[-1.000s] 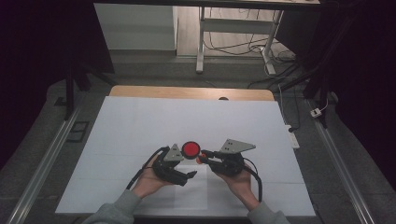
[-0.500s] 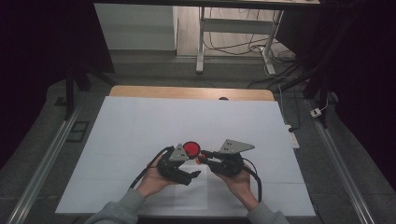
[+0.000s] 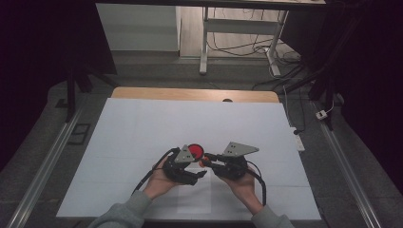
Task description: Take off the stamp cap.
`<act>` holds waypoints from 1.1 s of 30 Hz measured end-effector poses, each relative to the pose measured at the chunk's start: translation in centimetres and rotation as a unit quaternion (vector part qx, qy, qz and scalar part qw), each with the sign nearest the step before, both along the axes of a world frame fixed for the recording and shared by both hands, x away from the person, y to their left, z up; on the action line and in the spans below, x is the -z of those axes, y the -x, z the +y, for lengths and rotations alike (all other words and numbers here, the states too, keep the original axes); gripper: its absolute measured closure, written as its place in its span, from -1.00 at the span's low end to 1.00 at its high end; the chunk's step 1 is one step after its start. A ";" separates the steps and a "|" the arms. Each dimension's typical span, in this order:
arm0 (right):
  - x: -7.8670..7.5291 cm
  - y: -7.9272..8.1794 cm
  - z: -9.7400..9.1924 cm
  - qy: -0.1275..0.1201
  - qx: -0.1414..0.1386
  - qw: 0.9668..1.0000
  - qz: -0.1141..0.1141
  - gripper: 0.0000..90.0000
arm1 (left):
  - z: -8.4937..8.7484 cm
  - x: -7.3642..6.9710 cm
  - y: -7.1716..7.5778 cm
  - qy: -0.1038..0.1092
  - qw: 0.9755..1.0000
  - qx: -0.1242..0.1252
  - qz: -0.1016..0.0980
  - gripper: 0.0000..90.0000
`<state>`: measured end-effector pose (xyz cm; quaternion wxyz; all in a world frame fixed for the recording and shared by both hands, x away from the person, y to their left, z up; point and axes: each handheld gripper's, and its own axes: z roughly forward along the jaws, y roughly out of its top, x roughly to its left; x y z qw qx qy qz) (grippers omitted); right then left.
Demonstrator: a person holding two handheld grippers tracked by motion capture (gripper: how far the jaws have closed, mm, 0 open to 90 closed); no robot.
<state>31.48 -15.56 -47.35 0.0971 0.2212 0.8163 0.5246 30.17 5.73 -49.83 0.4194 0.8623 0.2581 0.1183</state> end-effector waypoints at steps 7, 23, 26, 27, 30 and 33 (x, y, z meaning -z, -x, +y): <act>0.0 0.0 0.0 0.003 -0.001 1.000 0.001 0.60 | -0.3 0.1 -0.1 0.000 1.000 0.011 -0.007 -0.12; 0.0 0.0 0.0 0.001 -0.003 1.000 -0.001 0.60 | -0.6 0.0 -0.1 -0.003 1.000 0.021 -0.017 0.14; 0.0 0.0 0.0 0.002 -0.002 1.000 0.001 0.60 | -0.6 0.0 -0.1 -0.003 1.000 0.021 -0.018 0.18; 0.0 0.0 0.0 0.002 -0.002 1.000 0.000 0.60 | -0.6 0.0 -0.1 -0.004 1.000 0.022 -0.018 0.18; 0.0 0.0 0.0 0.002 -0.002 1.000 0.000 0.60 | -0.6 0.2 -0.2 -0.007 1.000 0.024 -0.016 0.19; 0.0 0.1 0.0 0.001 -0.002 1.000 0.000 0.60 | -0.6 0.1 -0.2 -0.012 0.999 0.025 -0.018 0.19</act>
